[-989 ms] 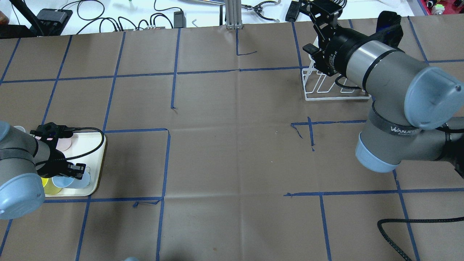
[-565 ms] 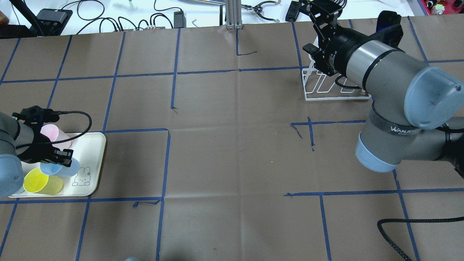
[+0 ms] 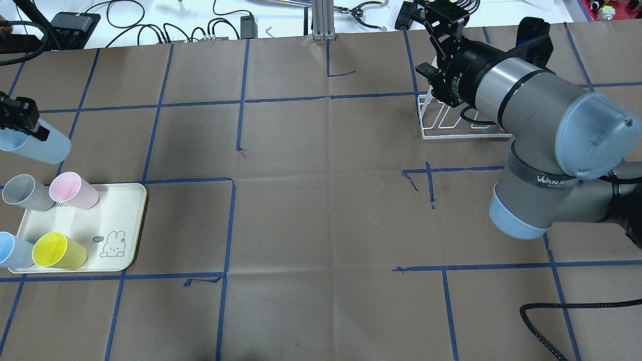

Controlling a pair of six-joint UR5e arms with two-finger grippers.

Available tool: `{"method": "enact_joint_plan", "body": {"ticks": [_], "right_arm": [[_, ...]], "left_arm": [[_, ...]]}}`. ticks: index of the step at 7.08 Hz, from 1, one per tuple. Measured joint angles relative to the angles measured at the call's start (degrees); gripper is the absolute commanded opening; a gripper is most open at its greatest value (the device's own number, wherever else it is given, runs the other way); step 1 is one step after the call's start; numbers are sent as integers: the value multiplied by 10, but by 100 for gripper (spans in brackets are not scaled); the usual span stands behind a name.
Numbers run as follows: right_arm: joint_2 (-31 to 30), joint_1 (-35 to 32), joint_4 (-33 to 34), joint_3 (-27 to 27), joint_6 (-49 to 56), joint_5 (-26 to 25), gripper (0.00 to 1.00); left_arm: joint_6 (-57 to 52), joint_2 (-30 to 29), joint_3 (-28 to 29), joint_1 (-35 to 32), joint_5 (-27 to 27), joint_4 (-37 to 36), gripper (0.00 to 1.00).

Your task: Transfer IKEA cup to right arm and place on rack

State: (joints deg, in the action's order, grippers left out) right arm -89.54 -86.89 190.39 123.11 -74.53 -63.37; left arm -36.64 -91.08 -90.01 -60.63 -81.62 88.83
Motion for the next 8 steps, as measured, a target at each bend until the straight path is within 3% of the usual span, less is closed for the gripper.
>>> {"method": "enact_joint_plan", "body": {"ticks": [2,4,6,8], "right_arm": [[2,-3,1,0,0,0,100],[2,-9,1,0,0,0,100],[2,-11,1,0,0,0,100],[3,-11,1,-1,0,0,100]], "left_arm": [[-17,-28,11,-11,154,-64,0],[-22,-59,-1,-35,321,-192,0],[-22,-97,-13,-78,414,-338,0],[-25,-121,-51,-121,472,-471,1]]}}
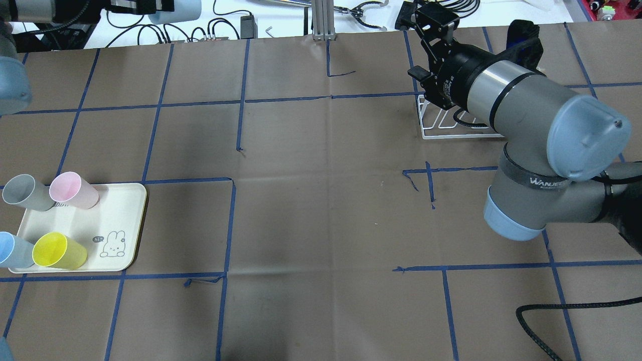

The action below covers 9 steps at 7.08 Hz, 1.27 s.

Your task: Transfer IKEA cup to right arm and place on rack

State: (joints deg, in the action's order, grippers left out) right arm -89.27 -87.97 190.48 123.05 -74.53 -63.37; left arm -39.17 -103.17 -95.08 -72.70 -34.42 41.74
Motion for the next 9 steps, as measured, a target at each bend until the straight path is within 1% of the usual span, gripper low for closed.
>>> {"method": "enact_joint_plan", "body": {"ticks": [3,5,7,8,9], "right_arm": [[7,0,0,2,0,0,100],[21,0,1,4,-3,1,100],[28,-7,5,5,-33,3,100],[32,-18,6,5,-76,0,100],[42,-32,7,4,-124,-2,100]], "left_arm": [[-2,-5,-124,-24,78,-221,5],[-1,-9,-187,-43,110,-331,6],[6,-30,-237,-68,120,-445,7],[23,-40,-246,-80,119,-486,8],[41,-43,-249,-93,115,-506,8]]}}
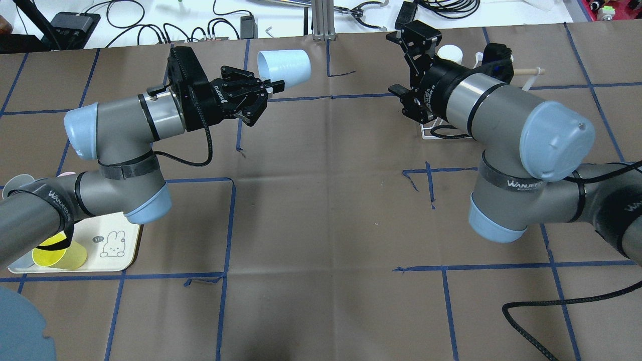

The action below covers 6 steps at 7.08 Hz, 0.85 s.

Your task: Transfer IKEA cup to right arm and place on rack

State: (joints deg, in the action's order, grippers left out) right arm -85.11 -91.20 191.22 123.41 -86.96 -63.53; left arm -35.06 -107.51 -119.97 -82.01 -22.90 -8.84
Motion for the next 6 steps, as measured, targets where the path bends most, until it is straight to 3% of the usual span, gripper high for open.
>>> {"method": "enact_joint_plan", "body": {"ticks": [3,6], "right_arm": [[31,-28,-1,-17,-50,-2,100],[58,-74,-1,-36,-75,-39,99]], "left_arm": [[15,-2,-1,-13,-4,-10,8],[17,-5,-4,-18,-4,-22,8]]}}
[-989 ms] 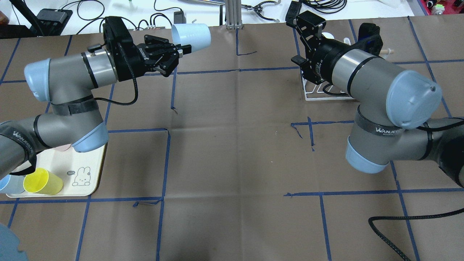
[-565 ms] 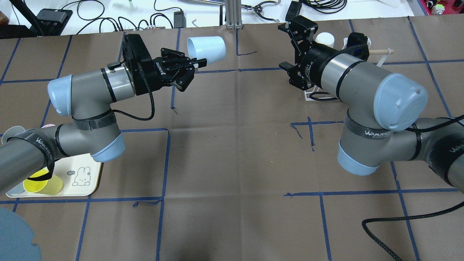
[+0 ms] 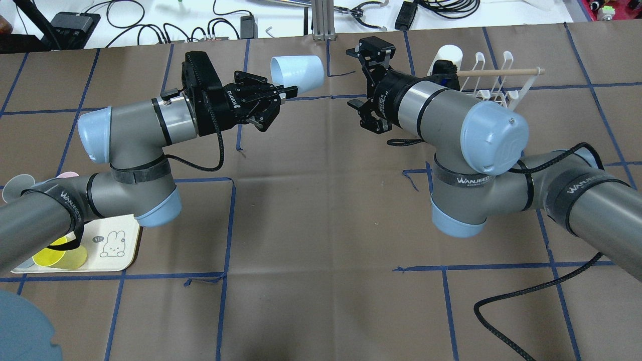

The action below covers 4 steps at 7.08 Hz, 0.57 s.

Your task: Transfer IKEA cup to right arm and place on rack

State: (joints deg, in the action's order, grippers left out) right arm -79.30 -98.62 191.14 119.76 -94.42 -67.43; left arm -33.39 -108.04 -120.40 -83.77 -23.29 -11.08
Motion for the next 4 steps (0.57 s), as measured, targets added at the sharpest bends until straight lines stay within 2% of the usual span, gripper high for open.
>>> {"method": "enact_joint_plan", "body": {"ticks": [4], "right_arm": [[13,-32,-2,-13,-39,-20,99]], "left_arm": [[21,-7,-2,-6,0,-32,8]]}}
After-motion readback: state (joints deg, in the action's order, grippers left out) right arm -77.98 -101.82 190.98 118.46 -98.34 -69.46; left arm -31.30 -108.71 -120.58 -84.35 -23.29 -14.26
